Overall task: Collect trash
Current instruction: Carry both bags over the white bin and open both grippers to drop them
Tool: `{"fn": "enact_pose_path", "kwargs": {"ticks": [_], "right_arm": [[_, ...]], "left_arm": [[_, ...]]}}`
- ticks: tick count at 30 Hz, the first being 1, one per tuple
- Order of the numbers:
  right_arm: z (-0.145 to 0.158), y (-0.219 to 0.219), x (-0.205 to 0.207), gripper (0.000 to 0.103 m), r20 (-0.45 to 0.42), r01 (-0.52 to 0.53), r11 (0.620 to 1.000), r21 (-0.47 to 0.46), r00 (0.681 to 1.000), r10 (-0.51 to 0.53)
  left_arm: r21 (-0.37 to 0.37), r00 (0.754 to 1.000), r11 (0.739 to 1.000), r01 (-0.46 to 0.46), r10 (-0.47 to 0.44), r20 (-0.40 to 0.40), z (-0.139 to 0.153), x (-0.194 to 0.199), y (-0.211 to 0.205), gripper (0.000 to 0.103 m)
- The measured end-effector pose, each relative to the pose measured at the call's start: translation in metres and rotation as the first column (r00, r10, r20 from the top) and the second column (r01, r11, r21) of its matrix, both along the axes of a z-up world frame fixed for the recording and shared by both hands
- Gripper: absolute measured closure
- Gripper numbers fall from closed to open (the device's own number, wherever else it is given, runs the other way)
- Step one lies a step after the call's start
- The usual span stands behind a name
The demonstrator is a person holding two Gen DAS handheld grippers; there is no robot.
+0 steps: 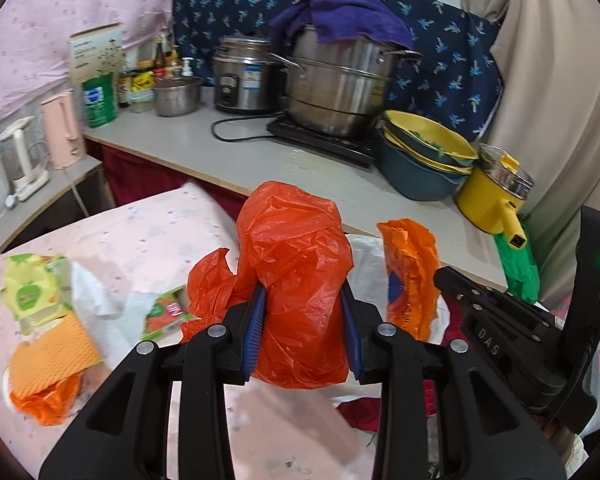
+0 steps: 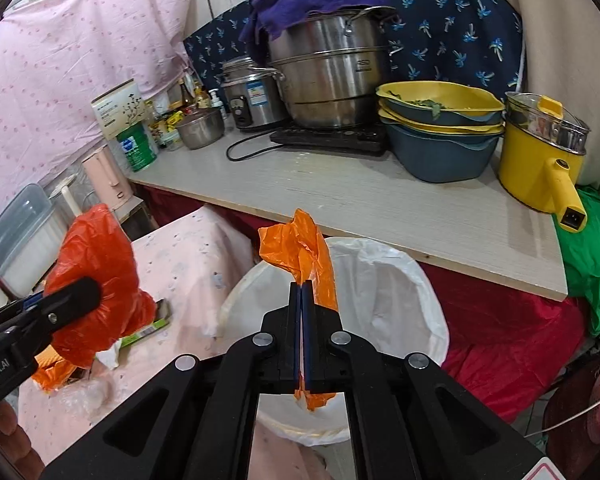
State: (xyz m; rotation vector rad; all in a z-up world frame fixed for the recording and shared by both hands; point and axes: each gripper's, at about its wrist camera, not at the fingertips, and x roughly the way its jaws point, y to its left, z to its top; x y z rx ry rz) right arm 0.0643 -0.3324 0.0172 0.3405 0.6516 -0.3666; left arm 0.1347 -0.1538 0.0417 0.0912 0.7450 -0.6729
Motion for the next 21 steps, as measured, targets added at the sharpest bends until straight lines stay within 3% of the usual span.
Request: {"fn": "enact_pose_path", "kwargs": {"ticks": [12, 14, 16, 18, 21], "right_arm": [[-0.013, -0.029, 0.011, 0.101, -0.024, 0.042, 0.999, 0.025, 0.999, -0.041], [-0.012, -0.029, 0.012, 0.097, -0.018, 0.054, 0.998, 0.023, 0.998, -0.053], [-0.011, -0.03, 0.012, 0.087, -0.011, 0.066, 0.998, 0.025, 0.998, -0.066], [-0.01, -0.031, 0.01, 0.077, 0.0, 0.076, 0.997, 0.025, 0.997, -0.076], [-0.007, -0.03, 0.008, 0.074, 0.002, 0.08, 0.997, 0.019, 0.997, -0.08]], "left_arm": [[-0.007, 0.992, 0.997, 0.081, -0.081, -0.102, -0.032, 0.022, -0.049, 0.065], [-0.019, 0.992, 0.997, 0.078, -0.08, -0.1, -0.035, 0.024, -0.05, 0.056], [-0.029, 0.994, 0.998, 0.064, -0.066, -0.09, -0.035, 0.025, -0.049, 0.036], [-0.038, 0.996, 0.998, 0.048, -0.051, -0.08, -0.034, 0.026, -0.046, 0.028], [-0.033, 0.997, 0.999, 0.028, -0.03, -0.075, -0.032, 0.028, -0.039, 0.028]]}}
